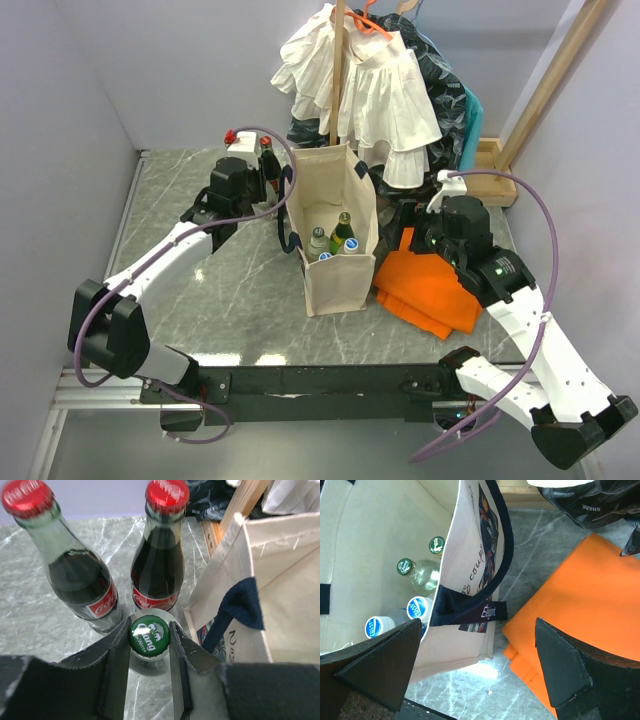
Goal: Take the beverage out of the canvas bag
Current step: Place the drink at the center of the board, then take out the drink from the canvas bag.
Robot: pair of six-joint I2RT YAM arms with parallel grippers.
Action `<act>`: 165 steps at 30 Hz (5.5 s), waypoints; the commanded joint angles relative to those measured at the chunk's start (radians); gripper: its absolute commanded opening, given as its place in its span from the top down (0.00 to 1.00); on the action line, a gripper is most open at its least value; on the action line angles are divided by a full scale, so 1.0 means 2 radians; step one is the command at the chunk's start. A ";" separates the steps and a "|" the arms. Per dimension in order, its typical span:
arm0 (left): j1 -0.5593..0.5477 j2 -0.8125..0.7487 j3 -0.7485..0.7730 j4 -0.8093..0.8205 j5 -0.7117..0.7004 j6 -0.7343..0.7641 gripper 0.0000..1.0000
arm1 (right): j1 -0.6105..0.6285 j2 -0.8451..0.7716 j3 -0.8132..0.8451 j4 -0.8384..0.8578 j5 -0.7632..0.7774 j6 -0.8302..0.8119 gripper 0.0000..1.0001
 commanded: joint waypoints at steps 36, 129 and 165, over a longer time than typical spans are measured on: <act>-0.058 0.049 -0.067 0.244 -0.065 0.038 0.99 | 0.002 -0.001 -0.006 0.009 0.018 -0.009 0.00; -0.066 -0.030 -0.057 0.162 -0.115 -0.017 0.28 | 0.003 -0.016 -0.022 0.015 0.010 -0.007 0.00; -0.066 -0.076 0.161 -0.098 0.183 0.000 0.04 | 0.003 -0.018 0.000 0.016 -0.017 -0.005 0.00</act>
